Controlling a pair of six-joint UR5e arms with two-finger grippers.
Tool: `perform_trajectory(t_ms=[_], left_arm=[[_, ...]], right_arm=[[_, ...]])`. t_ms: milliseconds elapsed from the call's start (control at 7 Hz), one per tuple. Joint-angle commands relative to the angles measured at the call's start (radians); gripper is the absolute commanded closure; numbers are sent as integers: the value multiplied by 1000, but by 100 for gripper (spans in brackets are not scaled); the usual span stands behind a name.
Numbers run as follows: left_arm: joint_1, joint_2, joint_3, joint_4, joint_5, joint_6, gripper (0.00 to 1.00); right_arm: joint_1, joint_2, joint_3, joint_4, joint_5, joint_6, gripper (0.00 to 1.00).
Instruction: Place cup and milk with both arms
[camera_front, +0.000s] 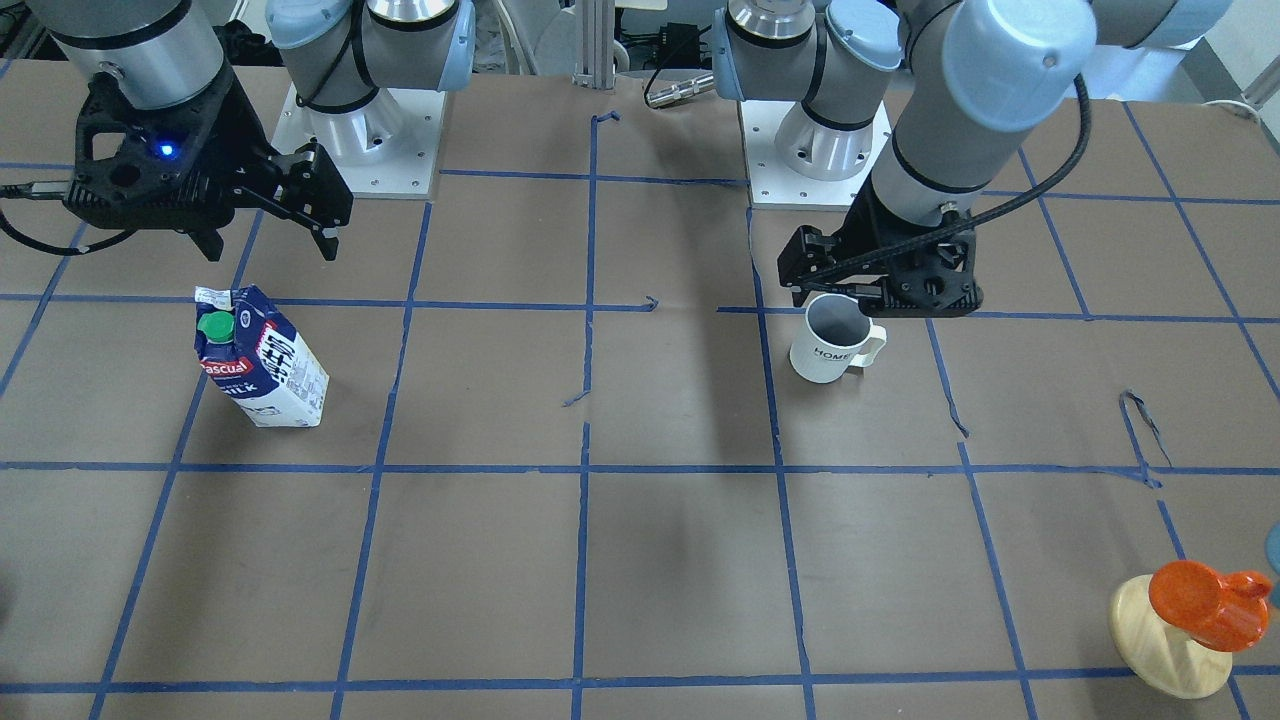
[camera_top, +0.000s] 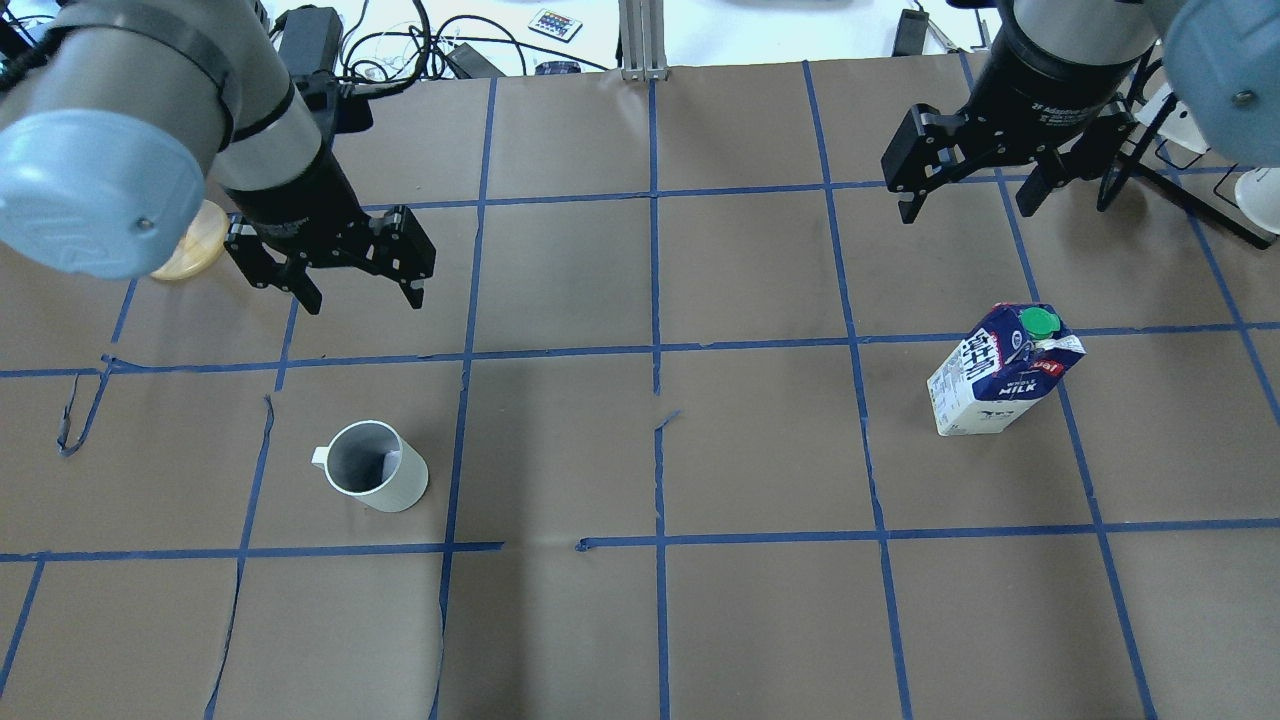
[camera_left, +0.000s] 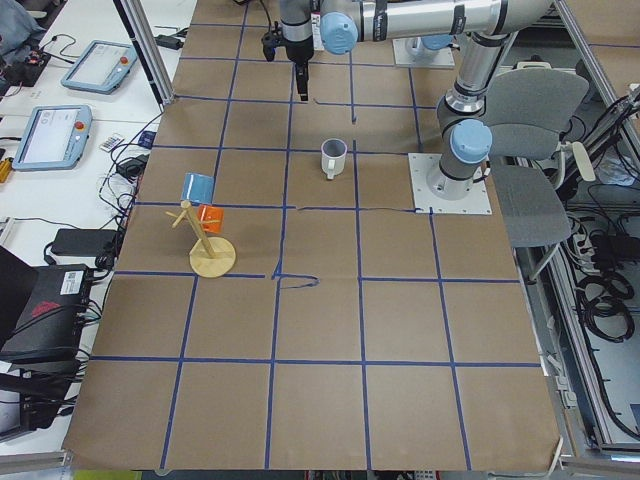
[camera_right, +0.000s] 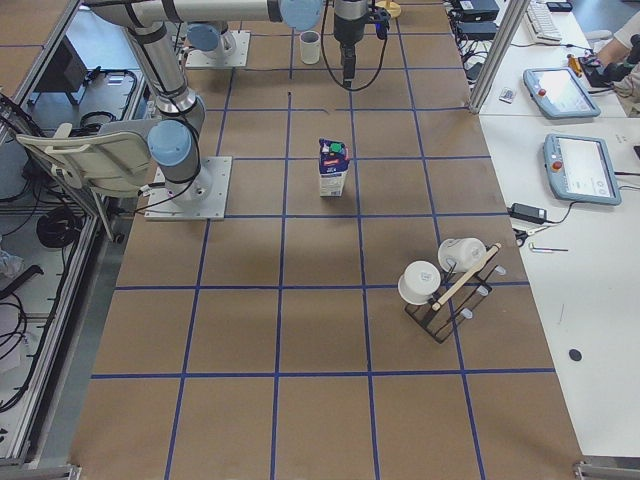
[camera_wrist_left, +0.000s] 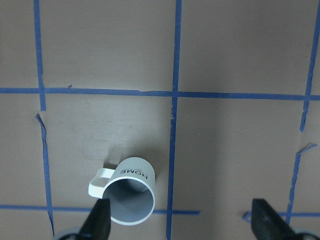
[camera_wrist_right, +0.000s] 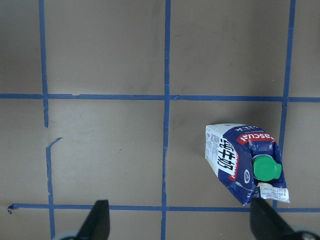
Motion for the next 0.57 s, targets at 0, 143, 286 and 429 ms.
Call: perform_trajectory(t_ms=[0, 143, 286, 429], left_arm=[[-4, 25, -212, 63, 39, 14, 2], [-3, 22, -295, 145, 59, 13, 3], [3, 17, -356, 258, 59, 19, 3], [3, 10, -389, 302, 60, 21, 9]], right_arm=[[-8, 3, 1, -4, -1, 2, 0], [-22, 35, 5, -3, -6, 9, 0], [-51, 69, 20, -7, 3, -1, 0], [-83, 78, 26, -15, -6, -3, 0]])
